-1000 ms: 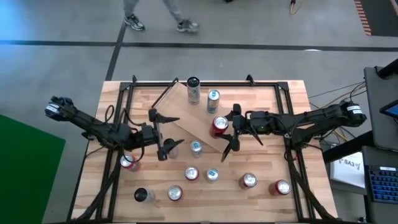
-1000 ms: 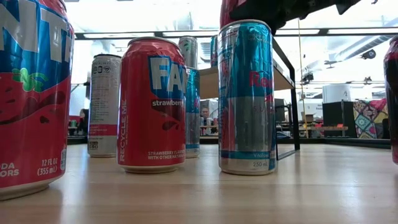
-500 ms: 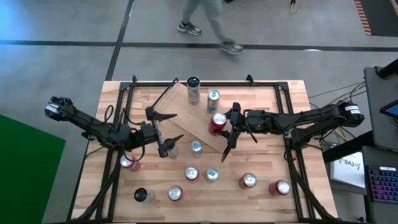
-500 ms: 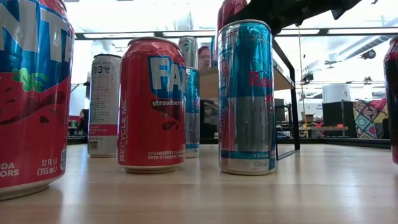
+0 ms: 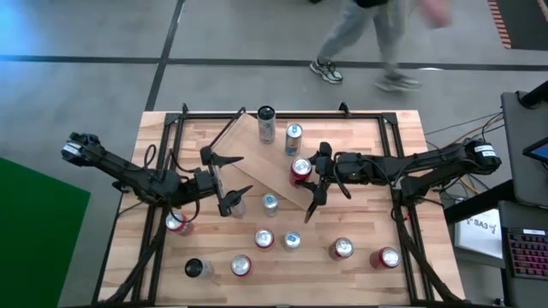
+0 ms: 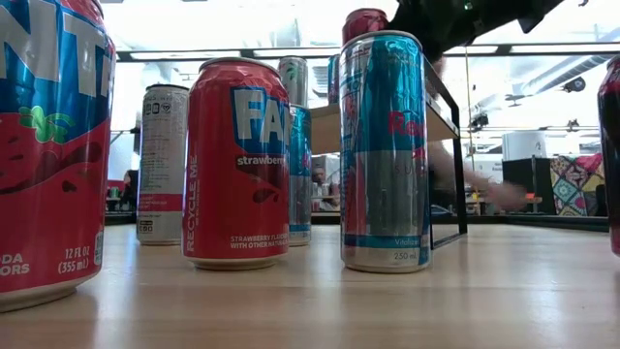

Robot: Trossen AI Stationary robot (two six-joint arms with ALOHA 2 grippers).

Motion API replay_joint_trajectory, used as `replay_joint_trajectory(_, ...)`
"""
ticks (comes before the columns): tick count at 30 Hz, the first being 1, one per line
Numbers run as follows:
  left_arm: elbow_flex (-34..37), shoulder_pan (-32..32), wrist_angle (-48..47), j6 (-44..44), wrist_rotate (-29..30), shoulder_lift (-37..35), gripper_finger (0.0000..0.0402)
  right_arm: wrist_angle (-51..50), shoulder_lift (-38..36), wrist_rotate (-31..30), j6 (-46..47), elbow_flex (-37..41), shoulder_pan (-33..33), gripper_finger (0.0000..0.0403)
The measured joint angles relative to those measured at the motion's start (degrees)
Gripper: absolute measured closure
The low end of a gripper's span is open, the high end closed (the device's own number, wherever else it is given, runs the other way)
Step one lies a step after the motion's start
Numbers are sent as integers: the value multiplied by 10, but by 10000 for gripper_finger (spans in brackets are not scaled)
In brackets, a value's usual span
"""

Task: Place canned beverage on shelf
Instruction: Put the red/black soda can on the shelf

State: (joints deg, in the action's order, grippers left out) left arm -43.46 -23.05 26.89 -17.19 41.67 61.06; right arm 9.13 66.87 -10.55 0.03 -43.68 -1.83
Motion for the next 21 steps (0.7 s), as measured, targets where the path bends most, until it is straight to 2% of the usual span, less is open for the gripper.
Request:
replay_joint_trajectory(6,0,0,0,-1,0,0,45,-8,0,0,4,0,0,113)
replay_joint_trajectory(14,0,0,0,-1,0,0,45,-17,0,-2,8,0,0,79)
replay_joint_trajectory(21,0,0,0,-1,0,0,45,-17,-1,-15,15,0,0,75)
